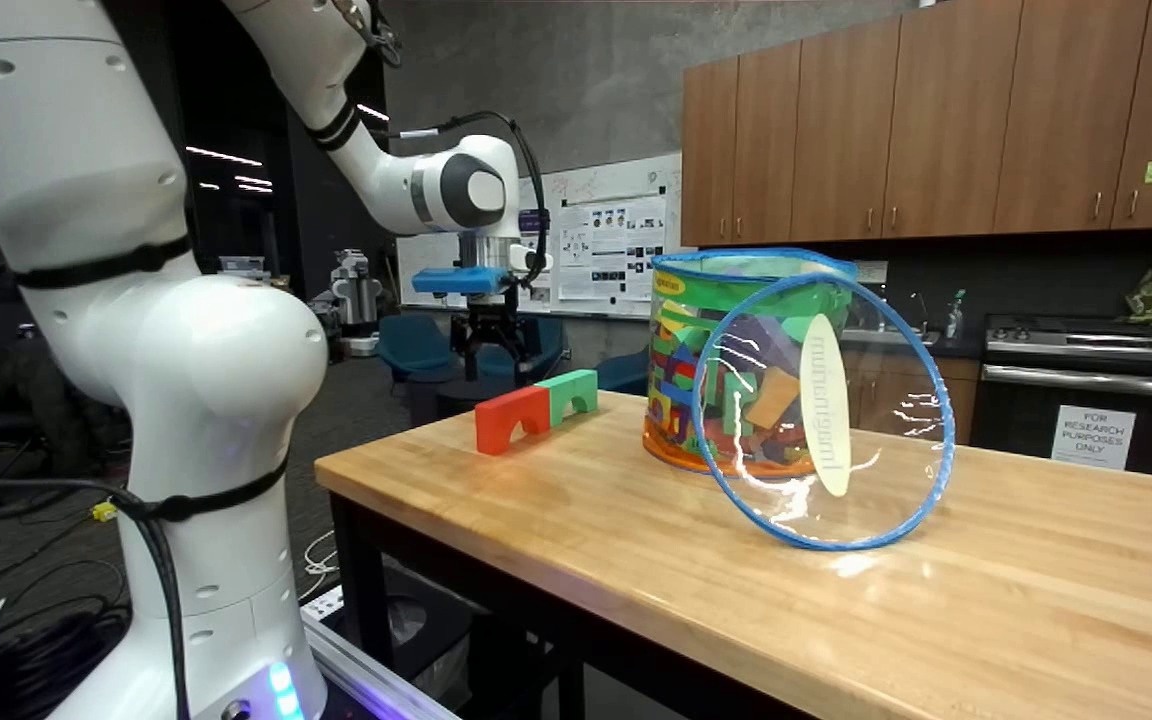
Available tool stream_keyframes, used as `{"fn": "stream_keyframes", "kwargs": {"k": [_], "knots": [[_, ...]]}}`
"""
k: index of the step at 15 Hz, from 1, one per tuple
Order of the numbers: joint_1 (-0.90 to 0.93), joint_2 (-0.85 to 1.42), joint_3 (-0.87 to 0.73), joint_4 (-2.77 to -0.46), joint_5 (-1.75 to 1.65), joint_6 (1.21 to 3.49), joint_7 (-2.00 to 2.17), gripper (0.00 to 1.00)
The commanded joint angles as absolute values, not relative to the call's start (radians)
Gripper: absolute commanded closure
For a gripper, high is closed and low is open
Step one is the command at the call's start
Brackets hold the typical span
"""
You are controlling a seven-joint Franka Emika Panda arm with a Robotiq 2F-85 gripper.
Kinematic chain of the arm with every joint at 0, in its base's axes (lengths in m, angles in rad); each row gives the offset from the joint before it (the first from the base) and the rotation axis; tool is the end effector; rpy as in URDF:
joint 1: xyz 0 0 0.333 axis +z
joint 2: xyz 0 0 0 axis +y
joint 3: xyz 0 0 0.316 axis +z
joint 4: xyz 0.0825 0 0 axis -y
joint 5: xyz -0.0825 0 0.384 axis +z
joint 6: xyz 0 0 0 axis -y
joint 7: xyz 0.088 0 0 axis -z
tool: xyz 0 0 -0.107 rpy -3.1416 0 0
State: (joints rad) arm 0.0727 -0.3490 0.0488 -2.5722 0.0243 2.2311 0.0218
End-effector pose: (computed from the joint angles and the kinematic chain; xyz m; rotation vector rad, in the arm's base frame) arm 0.4105 0.0505 0.3841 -3.1358 -0.1286 -0.0117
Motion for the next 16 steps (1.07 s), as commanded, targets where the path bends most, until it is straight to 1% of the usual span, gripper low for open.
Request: {"fn": "stream_keyframes", "kwargs": {"k": [1,8,12,16], "knots": [[0.086,-0.504,0.025,-2.621,0.086,2.135,-0.035,0.00],[0.080,-0.736,-0.013,-2.639,0.100,1.936,-0.103,0.00],[0.046,-0.863,-0.071,-2.641,0.085,1.823,-0.129,0.00],[0.004,-0.946,-0.167,-2.606,0.054,1.686,-0.230,0.00]]}}
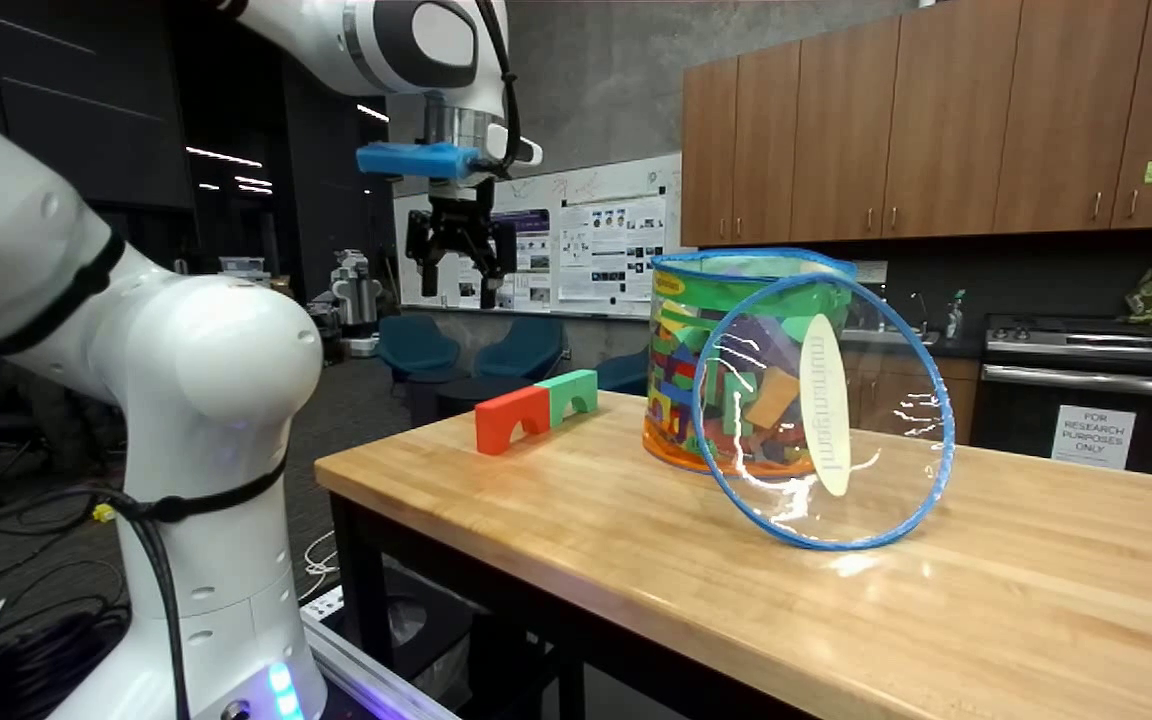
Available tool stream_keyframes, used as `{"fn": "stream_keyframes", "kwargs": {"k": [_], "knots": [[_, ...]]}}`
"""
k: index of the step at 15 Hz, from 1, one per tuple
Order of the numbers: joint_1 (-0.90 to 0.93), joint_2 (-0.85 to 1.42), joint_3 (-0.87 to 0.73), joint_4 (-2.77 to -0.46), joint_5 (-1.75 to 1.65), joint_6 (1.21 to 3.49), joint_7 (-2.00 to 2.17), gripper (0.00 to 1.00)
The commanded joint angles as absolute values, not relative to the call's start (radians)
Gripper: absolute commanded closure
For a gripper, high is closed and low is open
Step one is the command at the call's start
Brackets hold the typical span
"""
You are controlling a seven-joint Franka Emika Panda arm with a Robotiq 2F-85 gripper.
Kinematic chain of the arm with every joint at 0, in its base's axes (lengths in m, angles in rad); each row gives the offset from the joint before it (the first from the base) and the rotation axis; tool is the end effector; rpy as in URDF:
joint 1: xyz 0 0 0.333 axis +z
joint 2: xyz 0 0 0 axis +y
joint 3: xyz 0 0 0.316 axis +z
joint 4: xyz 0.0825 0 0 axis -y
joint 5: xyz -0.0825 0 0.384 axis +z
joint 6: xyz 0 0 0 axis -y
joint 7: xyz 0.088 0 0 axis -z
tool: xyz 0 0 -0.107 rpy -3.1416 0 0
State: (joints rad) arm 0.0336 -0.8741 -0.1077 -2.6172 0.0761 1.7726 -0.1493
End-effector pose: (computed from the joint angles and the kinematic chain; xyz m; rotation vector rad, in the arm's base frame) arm 0.2942 -0.0185 0.5095 -2.9832 -0.1467 -0.0605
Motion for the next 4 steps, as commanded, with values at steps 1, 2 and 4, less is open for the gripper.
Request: {"fn": "stream_keyframes", "kwargs": {"k": [1,2,4], "knots": [[-0.003,-0.962,-0.193,-2.597,0.040,1.657,-0.268,0.00],[-0.010,-0.969,-0.218,-2.586,0.026,1.633,-0.303,0.00],[-0.010,-0.952,-0.191,-2.601,0.050,1.673,-0.258,0.00]]}}
